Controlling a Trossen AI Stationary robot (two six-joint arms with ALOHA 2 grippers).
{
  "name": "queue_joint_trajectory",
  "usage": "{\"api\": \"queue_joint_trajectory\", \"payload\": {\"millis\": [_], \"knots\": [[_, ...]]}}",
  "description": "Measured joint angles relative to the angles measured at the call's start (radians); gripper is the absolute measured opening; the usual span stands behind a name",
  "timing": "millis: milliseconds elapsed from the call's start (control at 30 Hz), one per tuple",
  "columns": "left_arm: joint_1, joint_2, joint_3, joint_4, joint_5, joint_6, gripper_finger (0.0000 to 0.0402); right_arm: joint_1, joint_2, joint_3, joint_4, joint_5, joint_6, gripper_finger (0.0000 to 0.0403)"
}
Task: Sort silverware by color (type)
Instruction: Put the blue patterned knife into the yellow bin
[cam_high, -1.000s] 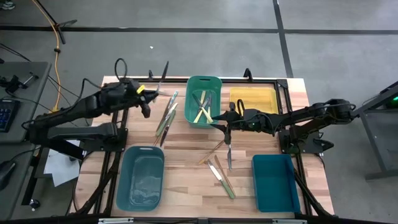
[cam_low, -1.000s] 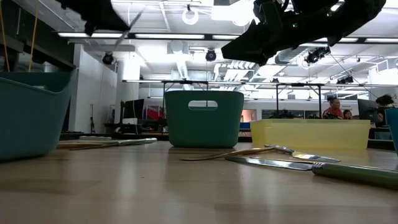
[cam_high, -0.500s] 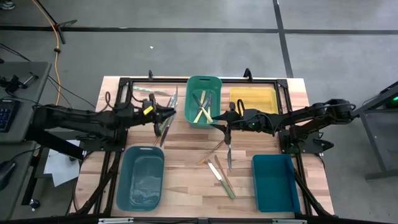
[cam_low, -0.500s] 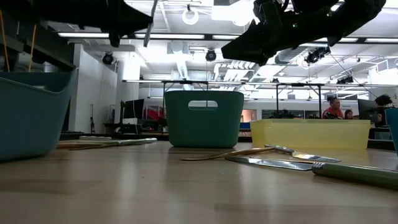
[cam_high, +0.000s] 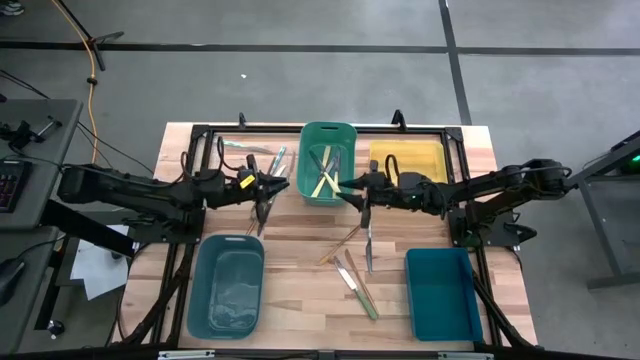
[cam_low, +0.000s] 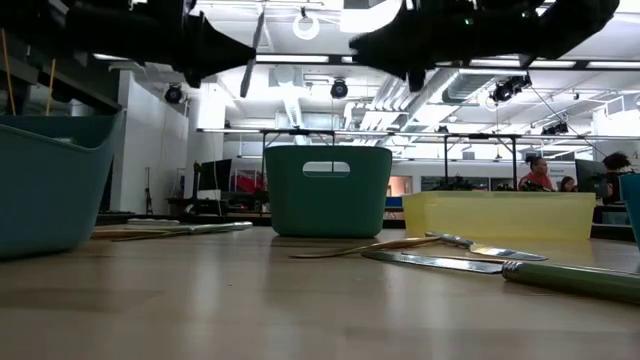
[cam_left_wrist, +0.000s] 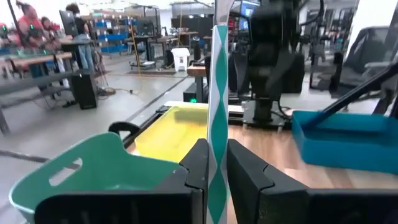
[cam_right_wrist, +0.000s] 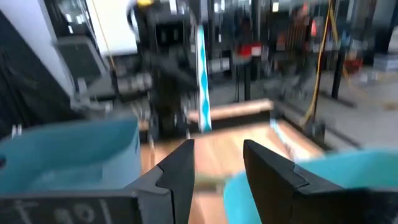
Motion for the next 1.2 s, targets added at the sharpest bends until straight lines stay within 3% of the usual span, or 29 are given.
{"api": "queue_joint_trajectory", "payload": {"millis": [200,333,633,1200], "knots": [[0.021,0.144,0.000,0.201,0.126,0.040,0.0028,-0.012,0.075,0.000,0.177,-0.028,-0.029,0.0134],[0.022,0.241,0.003,0.307,0.152,0.029,0.0030,-0.012,0.148,0.000,0.242,-0.030,-0.006,0.0134],[0.022,0.378,0.083,0.346,0.171,0.025,0.0029,-0.017,0.261,0.099,0.262,-0.028,0.000,0.0134],[0.016,0.397,0.108,0.349,0.200,-0.031,0.0027,-0.010,0.264,0.131,0.242,-0.047,0.008,0.0134]]}}
